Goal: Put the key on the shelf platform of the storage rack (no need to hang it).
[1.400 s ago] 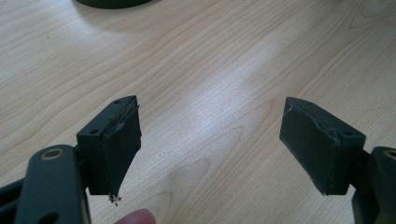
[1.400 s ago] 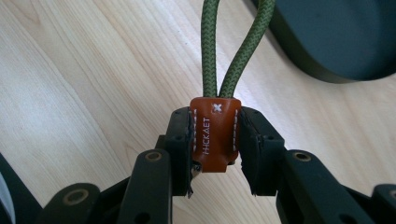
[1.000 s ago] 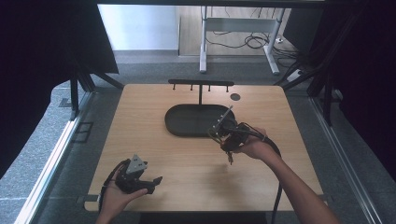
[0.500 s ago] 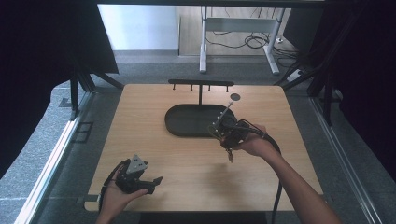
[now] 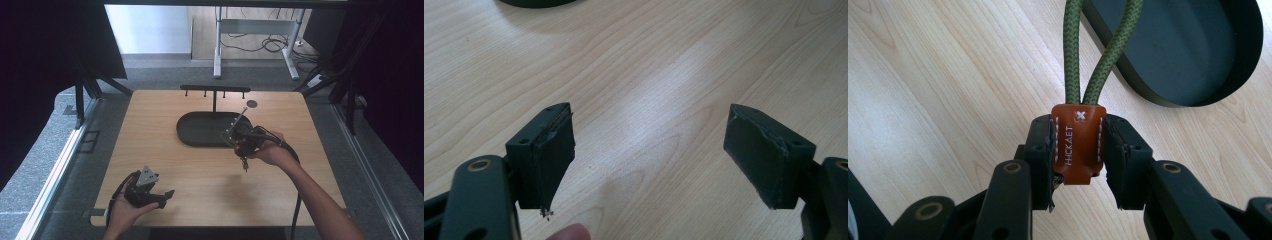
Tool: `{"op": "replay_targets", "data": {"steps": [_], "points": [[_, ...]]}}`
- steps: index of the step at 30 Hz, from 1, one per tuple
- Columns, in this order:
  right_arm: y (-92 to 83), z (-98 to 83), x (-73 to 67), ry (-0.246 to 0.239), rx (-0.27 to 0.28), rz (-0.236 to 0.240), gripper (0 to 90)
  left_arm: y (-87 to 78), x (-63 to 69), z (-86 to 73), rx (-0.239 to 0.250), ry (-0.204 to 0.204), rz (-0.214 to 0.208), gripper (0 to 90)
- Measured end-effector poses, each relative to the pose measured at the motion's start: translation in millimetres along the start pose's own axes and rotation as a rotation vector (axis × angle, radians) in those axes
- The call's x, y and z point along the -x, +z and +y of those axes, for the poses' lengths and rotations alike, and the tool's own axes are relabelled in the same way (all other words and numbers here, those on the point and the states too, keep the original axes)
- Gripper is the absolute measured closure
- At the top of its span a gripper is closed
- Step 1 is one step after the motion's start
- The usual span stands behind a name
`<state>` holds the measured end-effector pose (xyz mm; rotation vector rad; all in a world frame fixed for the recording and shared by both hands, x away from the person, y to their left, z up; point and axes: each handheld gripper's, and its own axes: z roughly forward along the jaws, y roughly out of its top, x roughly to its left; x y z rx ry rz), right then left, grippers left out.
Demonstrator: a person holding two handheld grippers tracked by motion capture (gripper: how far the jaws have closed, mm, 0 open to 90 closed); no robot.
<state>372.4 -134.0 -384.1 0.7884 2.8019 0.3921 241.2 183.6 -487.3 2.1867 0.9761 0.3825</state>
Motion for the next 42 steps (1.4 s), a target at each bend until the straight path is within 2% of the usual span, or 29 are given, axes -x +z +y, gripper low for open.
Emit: {"op": "replay_targets", "data": {"steps": [19, 25, 42], "points": [[2.6, 4.5, -1.3, -0.017, -0.008, -0.008, 66.9, 1.8, 2.6, 0.9, -0.013, 0.013, -0.005, 20.8], [4.5, 7.9, -1.9, -0.01, -0.005, -0.013, 66.9, 3.1, 3.4, 0.8, -0.018, 0.016, -0.008, 20.8], [7.5, 14.9, -6.1, -0.034, -0.005, -0.008, 66.9, 7.2, 5.6, 0.7, -0.04, 0.034, -0.018, 20.5]]}}
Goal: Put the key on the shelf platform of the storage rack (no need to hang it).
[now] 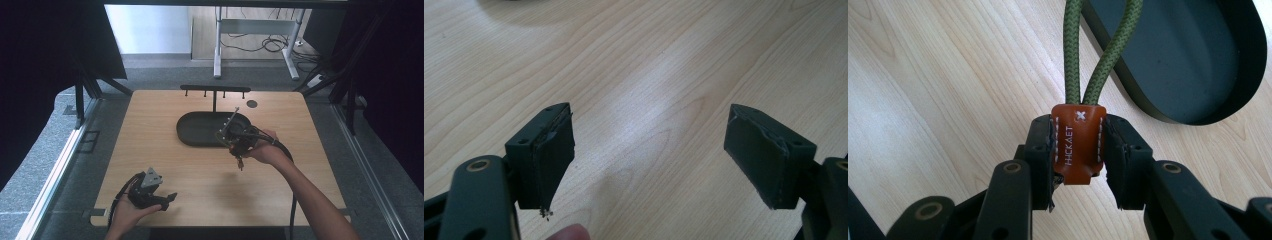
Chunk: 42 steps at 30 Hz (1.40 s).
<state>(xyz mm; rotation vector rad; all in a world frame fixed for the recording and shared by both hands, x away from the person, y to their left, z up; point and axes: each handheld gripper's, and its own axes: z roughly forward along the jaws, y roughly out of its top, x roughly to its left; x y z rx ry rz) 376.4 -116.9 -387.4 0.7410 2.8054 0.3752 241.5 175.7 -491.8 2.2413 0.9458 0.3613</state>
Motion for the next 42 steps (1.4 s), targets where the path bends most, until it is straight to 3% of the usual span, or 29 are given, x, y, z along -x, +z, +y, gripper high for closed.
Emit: {"op": "replay_targets", "data": {"steps": [42], "points": [[9.6, 0.0, -2.7, -0.016, -0.013, 0.004, 66.9, 6.0, 4.3, 0.3, -0.043, 0.036, -0.02, 20.3]]}}
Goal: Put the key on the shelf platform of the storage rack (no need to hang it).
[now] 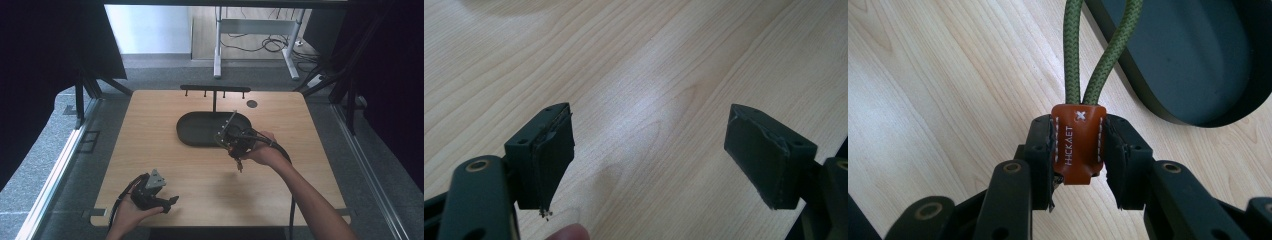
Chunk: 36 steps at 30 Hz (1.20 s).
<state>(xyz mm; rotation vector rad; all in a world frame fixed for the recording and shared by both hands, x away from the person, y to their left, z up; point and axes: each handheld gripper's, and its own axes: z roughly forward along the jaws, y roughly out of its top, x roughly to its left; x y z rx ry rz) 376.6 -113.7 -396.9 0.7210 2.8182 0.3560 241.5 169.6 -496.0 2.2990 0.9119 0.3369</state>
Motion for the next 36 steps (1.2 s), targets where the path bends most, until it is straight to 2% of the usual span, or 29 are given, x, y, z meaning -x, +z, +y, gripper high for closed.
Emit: {"op": "replay_targets", "data": {"steps": [14, 22, 30, 36], "points": [[10.5, 9.0, 1.8, -0.001, 0.005, 0.014, 66.9, 1.1, 0.3, -0.3, -0.012, 0.005, -0.006, 20.3], [14.7, 20.0, 5.1, -0.011, -0.007, 0.017, 67.0, 1.1, 0.0, -0.7, -0.012, 0.003, -0.007, 20.3], [15.0, 34.6, 20.7, 0.014, -0.006, 0.006, 67.0, 0.3, -1.3, -1.4, -0.011, 0.0, -0.007, 20.3], [17.9, 42.9, 29.6, 0.028, -0.001, 0.021, 67.0, -1.0, -2.1, -1.4, -0.007, -0.001, -0.006, 20.3]]}}
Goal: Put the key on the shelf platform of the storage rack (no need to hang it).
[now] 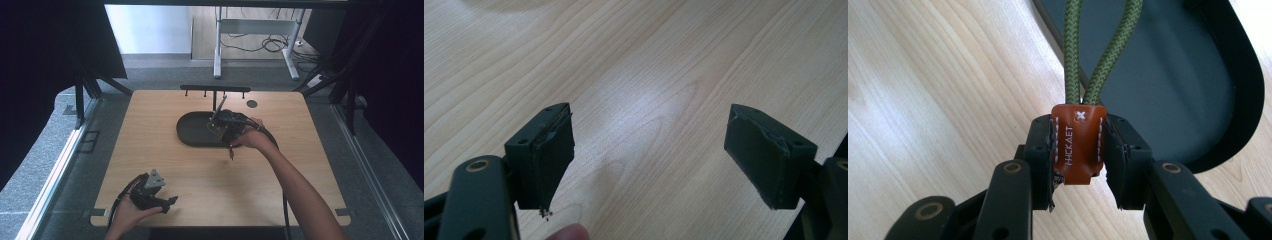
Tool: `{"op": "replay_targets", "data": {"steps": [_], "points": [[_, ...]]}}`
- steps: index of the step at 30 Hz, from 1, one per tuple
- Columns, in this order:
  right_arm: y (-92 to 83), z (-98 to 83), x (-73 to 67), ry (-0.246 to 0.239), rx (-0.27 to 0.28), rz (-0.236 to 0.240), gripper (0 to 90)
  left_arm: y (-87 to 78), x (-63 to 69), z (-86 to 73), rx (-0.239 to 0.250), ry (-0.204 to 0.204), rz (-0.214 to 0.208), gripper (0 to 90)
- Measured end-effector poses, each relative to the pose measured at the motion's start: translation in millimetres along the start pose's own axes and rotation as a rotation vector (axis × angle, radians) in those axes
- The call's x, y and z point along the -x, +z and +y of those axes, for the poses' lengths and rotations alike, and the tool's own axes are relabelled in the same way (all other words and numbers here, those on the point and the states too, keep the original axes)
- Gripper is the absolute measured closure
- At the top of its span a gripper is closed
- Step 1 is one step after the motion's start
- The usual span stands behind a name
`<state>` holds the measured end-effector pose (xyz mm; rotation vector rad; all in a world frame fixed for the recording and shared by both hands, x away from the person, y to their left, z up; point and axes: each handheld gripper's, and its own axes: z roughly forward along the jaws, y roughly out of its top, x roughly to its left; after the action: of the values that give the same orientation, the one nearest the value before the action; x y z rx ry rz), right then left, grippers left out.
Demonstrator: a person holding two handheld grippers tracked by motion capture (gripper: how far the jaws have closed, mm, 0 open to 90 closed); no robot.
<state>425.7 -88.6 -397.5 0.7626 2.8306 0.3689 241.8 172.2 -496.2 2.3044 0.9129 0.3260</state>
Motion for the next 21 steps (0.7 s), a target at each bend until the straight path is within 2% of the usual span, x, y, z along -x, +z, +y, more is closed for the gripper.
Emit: {"op": "replay_targets", "data": {"steps": [9, 21], "points": [[11.3, 9.0, 15.1, 0.017, -0.017, 0.012, 67.0, 1.1, 0.1, 0.0, 0.002, -0.001, -0.002, 20.4], [16.9, 17.6, 30.7, 0.039, 0.002, 0.017, 67.0, -0.2, 0.0, 0.6, 0.012, 0.002, -0.001, 20.4]]}}
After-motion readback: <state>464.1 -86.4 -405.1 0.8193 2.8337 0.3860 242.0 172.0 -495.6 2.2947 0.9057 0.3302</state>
